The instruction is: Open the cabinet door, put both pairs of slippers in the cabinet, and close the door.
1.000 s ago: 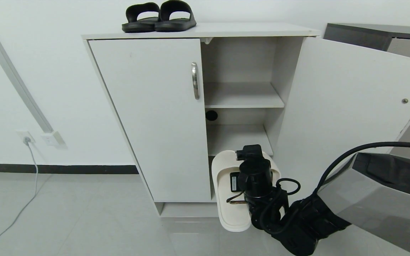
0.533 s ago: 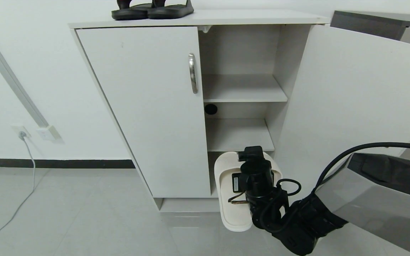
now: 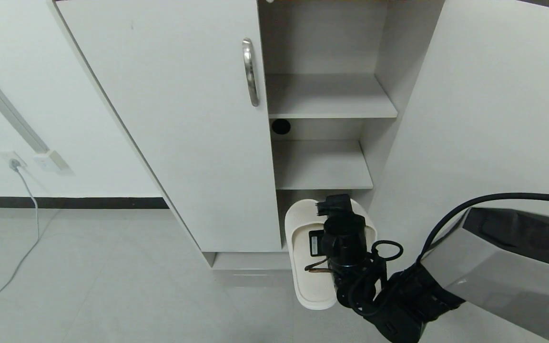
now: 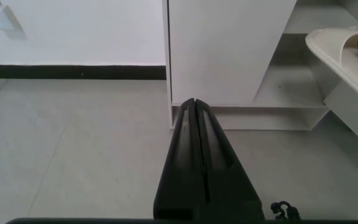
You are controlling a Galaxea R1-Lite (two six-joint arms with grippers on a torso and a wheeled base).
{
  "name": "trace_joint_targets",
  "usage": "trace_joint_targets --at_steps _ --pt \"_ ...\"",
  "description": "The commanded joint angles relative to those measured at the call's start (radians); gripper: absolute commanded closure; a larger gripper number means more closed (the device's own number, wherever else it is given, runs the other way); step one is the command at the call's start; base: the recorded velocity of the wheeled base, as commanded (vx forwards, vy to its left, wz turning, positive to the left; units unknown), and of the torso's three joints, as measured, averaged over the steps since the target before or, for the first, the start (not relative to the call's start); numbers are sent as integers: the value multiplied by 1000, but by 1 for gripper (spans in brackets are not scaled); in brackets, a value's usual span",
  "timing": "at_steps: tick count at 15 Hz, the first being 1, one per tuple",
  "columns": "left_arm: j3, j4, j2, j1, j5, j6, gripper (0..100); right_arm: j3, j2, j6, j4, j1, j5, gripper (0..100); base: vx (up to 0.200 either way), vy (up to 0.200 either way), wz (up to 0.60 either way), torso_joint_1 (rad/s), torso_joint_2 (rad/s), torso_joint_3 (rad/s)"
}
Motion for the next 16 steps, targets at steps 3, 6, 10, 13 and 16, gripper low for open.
trace_joint_targets --at_steps 3,6,10,13,16 --pt "0 0 2 0 1 -1 100 61 -4 -158 -242 3 -2 100 0 0 0 4 1 -28" --pt "0 0 2 0 1 -1 100 61 -4 -162 -260 -8 -2 100 0 0 0 0 0 0" --pt "0 0 2 0 1 -2 100 76 -7 -161 -273 -31 -2 100 0 0 0 0 0 0" --pt "0 0 2 0 1 -2 100 93 -7 -161 -282 -52 -3 100 0 0 0 0 0 0" --pt "0 0 2 0 1 -2 100 96 -9 -161 -282 -72 -3 100 0 0 0 0 0 0"
